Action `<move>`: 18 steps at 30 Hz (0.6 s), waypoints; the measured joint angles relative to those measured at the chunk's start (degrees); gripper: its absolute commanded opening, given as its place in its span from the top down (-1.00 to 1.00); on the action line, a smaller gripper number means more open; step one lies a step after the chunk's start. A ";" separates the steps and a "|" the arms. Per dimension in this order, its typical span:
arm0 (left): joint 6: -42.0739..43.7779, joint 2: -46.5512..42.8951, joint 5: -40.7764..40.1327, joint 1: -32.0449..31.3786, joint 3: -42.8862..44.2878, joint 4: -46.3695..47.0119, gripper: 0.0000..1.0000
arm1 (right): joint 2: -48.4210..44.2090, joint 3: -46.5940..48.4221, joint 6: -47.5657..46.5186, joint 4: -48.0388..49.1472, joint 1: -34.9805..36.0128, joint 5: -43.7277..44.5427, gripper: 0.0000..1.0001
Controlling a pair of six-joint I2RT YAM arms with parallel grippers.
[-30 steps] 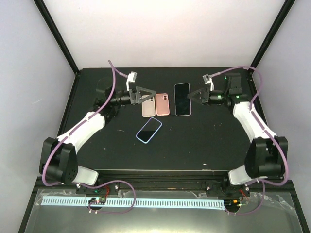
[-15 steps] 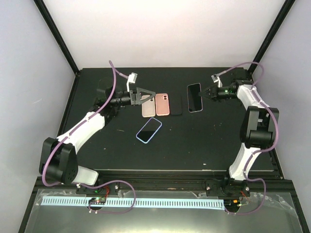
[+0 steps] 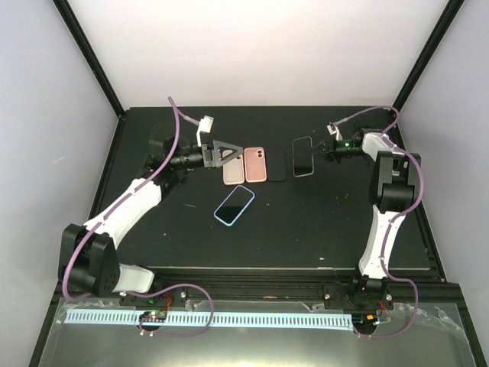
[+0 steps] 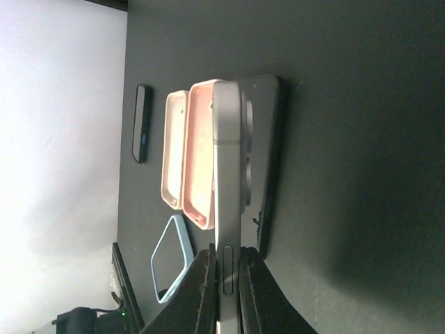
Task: Take the phone out of the phone case
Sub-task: Place the phone at the center of the board.
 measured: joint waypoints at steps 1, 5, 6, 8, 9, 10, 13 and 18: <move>0.20 -0.17 0.00 0.20 0.00 -0.24 -0.98 | 1.09 0.72 0.31 0.15 0.00 0.04 0.98; 0.61 -0.46 -0.04 0.98 0.00 -0.68 -0.98 | 5.64 4.83 0.87 0.50 -0.02 0.13 0.98; 0.68 -0.50 -0.04 1.09 0.00 -0.79 -0.98 | 6.27 5.31 1.09 0.57 -0.02 0.15 0.98; 0.72 -0.50 -0.07 1.31 0.00 -0.85 -0.98 | 7.41 6.25 1.40 0.74 0.00 0.28 0.97; 0.72 -0.50 -0.13 1.42 0.00 -0.87 -0.98 | 7.96 6.69 1.53 0.74 0.00 0.35 0.97; 0.74 -0.50 -0.22 1.46 0.00 -0.85 -0.98 | 8.48 7.10 1.55 0.68 0.00 0.37 0.97; 0.74 -0.50 -0.26 1.49 -0.02 -0.87 -0.98 | 10.10 8.76 1.49 0.13 0.20 0.63 0.94; 0.74 -0.50 -0.37 1.73 -0.07 -0.87 -0.98 | 12.41 11.13 1.49 -0.61 0.83 1.55 0.90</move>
